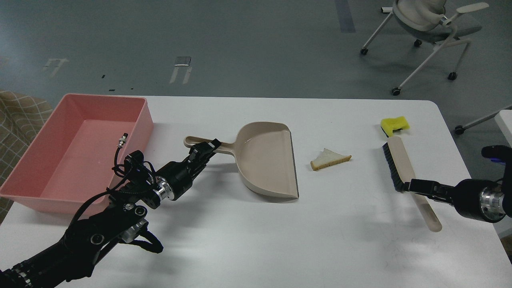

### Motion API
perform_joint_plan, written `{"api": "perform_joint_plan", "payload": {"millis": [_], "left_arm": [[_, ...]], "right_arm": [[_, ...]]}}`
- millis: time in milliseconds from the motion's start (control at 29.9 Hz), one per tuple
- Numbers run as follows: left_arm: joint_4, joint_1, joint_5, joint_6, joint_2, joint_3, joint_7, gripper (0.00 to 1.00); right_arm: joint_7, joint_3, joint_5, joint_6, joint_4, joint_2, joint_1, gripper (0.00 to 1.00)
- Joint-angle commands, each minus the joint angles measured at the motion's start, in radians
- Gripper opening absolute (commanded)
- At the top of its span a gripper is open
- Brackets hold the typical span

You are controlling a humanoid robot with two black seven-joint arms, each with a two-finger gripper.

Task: Sweep and dump garbage into bin
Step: 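Reach the right gripper to the brush handle and grasp it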

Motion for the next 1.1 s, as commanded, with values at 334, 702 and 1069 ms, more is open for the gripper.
{"api": "perform_joint_plan", "payload": {"millis": [334,702,1069], "left_arm": [[0.001,0.000,0.000,0.000,0.005,0.000,-0.002,0.22],[0.002,-0.002,0.000,0.000,0.005,0.000,-0.005,0.22],[0.002,-0.002,-0.002,0.000,0.008,0.000,-0.006,0.22]], "right_arm": [[-0.048,-0.039,-0.007,0.000,-0.003,0.046,0.004,0.61],[-0.049,-0.039,-0.004,0.000,0.005,0.037,0.020,0.57],[-0.049,-0.038,-0.005,0.002,0.008,0.037,0.023,0.39]]}}
